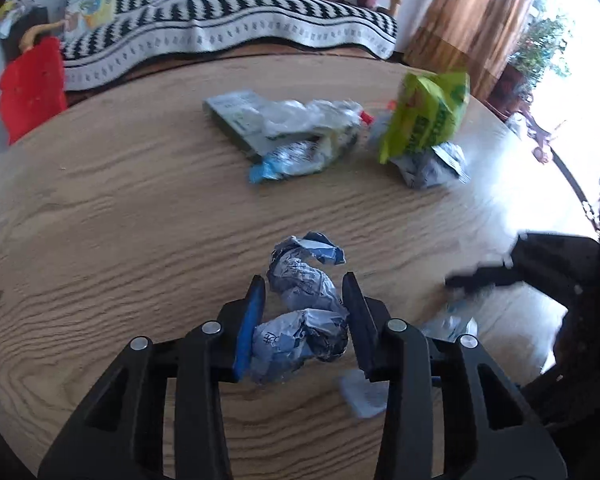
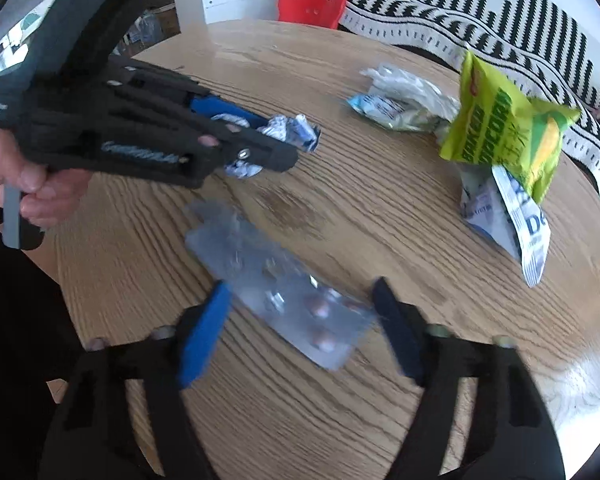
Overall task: Collect trash
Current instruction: 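Grasp the crumpled blue-white wrapper with the left tool while the right tool grasps the clear blister pack, then carry the wrapper and blister pack over the black bin, then open the right tool to drop the blister pack while the left tool releases the wrapper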
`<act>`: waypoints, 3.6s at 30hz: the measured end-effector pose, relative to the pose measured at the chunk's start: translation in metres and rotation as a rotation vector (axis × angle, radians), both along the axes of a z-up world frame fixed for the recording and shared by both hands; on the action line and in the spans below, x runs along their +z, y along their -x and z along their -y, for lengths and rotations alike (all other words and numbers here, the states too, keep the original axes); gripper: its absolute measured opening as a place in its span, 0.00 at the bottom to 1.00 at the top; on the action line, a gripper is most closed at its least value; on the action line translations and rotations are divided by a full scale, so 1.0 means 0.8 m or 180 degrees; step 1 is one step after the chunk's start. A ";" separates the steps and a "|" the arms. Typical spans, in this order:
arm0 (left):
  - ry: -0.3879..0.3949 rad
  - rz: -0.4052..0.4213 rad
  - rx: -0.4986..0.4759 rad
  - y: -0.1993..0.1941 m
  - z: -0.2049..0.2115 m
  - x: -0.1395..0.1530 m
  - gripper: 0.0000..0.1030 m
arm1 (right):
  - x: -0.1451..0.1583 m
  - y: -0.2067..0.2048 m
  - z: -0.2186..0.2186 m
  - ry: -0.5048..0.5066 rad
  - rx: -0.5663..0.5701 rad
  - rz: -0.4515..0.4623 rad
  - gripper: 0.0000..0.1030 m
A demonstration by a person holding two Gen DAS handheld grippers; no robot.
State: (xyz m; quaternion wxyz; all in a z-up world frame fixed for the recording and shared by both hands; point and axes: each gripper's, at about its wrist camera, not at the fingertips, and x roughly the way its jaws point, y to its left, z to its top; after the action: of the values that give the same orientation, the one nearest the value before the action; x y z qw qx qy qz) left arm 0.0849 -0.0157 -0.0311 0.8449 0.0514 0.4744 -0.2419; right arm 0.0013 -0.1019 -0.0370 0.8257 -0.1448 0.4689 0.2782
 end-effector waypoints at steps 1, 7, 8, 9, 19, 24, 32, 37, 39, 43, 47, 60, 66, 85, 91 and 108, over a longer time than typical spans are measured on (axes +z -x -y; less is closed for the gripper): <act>0.0013 0.0003 0.0074 -0.003 -0.004 0.002 0.38 | 0.002 0.001 -0.001 -0.0005 0.0016 -0.0001 0.45; 0.0167 0.0053 0.0366 -0.017 -0.021 0.022 0.38 | 0.007 0.015 0.003 -0.0024 0.0015 0.0038 0.17; 0.0185 0.0069 0.0392 -0.018 -0.023 0.025 0.38 | 0.008 0.015 0.007 -0.0043 -0.0017 0.0012 0.08; 0.0196 0.0094 0.0421 -0.019 -0.023 0.031 0.38 | 0.009 0.016 0.011 -0.0055 -0.0037 0.0011 0.05; 0.0297 0.0261 0.0410 0.002 0.010 0.062 0.38 | 0.044 0.036 0.079 -0.0258 -0.0386 0.0158 0.03; 0.0364 0.0330 0.0239 0.014 0.059 0.079 0.38 | 0.062 0.064 0.157 -0.0313 -0.0741 0.0231 0.03; 0.0465 0.0425 -0.0278 0.051 0.189 0.097 0.38 | 0.081 0.140 0.312 -0.0401 -0.1539 0.0378 0.03; 0.0588 0.0382 -0.0651 0.082 0.292 0.098 0.38 | 0.082 0.218 0.431 -0.0431 -0.2168 0.0443 0.03; 0.0599 0.0346 -0.0813 0.098 0.335 0.092 0.38 | 0.077 0.248 0.470 -0.0441 -0.2406 0.0443 0.03; 0.0558 0.0276 -0.1202 0.142 0.429 0.070 0.38 | 0.063 0.311 0.549 -0.0371 -0.2972 0.0429 0.03; 0.0516 0.0216 -0.1539 0.187 0.506 0.046 0.38 | 0.038 0.369 0.625 -0.0287 -0.3581 0.0320 0.03; 0.0300 -0.0013 -0.2297 0.285 0.646 -0.033 0.38 | -0.055 0.448 0.733 -0.0356 -0.4432 -0.0531 0.03; 0.0244 -0.0069 -0.2372 0.285 0.665 -0.047 0.38 | -0.061 0.433 0.736 -0.0358 -0.4451 -0.0626 0.03; 0.0175 -0.0163 -0.2451 0.295 0.685 -0.063 0.38 | -0.051 0.435 0.748 -0.0470 -0.4668 -0.0565 0.65; 0.0147 -0.0201 -0.2471 0.298 0.694 -0.069 0.38 | -0.041 0.444 0.753 -0.0526 -0.4762 -0.0411 0.82; 0.0193 -0.0251 -0.2517 0.296 0.701 -0.079 0.77 | -0.034 0.461 0.768 -0.0472 -0.5076 -0.0297 0.88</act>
State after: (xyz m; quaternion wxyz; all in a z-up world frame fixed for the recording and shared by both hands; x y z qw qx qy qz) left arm -0.1515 -0.5762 -0.0940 0.6689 0.1958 0.4427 -0.5641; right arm -0.3677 -0.7162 -0.0642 0.7627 0.3010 0.4455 -0.3594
